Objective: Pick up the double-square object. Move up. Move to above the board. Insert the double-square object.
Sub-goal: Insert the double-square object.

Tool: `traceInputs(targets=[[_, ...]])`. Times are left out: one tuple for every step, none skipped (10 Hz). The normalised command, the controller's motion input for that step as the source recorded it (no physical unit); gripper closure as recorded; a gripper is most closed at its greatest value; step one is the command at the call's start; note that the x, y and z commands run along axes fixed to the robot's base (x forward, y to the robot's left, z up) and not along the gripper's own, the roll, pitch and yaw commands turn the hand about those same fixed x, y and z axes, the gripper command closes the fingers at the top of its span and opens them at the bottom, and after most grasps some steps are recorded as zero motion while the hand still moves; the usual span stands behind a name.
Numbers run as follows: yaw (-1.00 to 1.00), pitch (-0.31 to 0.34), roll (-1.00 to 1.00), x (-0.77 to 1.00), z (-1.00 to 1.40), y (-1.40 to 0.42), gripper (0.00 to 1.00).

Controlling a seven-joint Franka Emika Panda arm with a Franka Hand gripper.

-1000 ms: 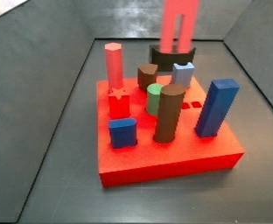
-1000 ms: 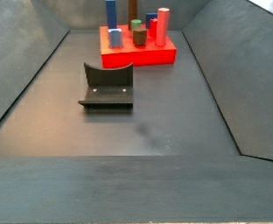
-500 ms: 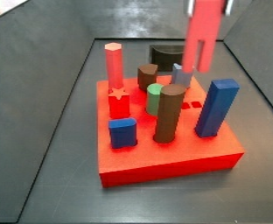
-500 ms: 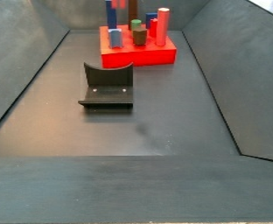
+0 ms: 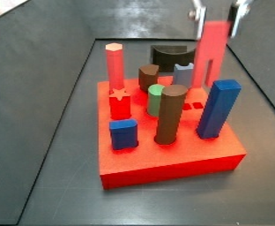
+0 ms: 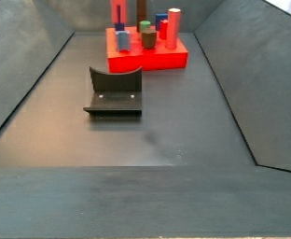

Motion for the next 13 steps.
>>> traceInputs(targets=[[0.03, 0.000, 0.00, 0.00, -0.05, 0.00, 1.00], [0.00, 0.000, 0.00, 0.00, -0.04, 0.00, 1.00], [0.14, 0.000, 0.08, 0.00, -0.42, 0.00, 1.00], [0.26, -0.033, 0.13, -0.09, -0.56, 0.04, 1.00], [0.36, 0.000, 0.09, 0.07, -0.54, 0.06, 1.00], [0.00, 0.000, 0.00, 0.00, -0.03, 0.00, 1.00], [0.19, 0.000, 0.06, 0.03, -0.53, 0.04, 1.00], [0.26, 0.000, 0.21, -0.04, -0.68, 0.01, 1.00], [0.29, 0.000, 0.23, 0.00, -0.73, 0.03, 1.00], [0.27, 0.043, 0.20, 0.09, -0.71, 0.02, 1.00], [0.06, 0.000, 0.18, 0.00, -0.68, 0.00, 1.00], [0.03, 0.017, 0.16, 0.10, -0.74, 0.00, 1.00], [0.00, 0.000, 0.16, 0.00, -0.55, -0.01, 1.00]])
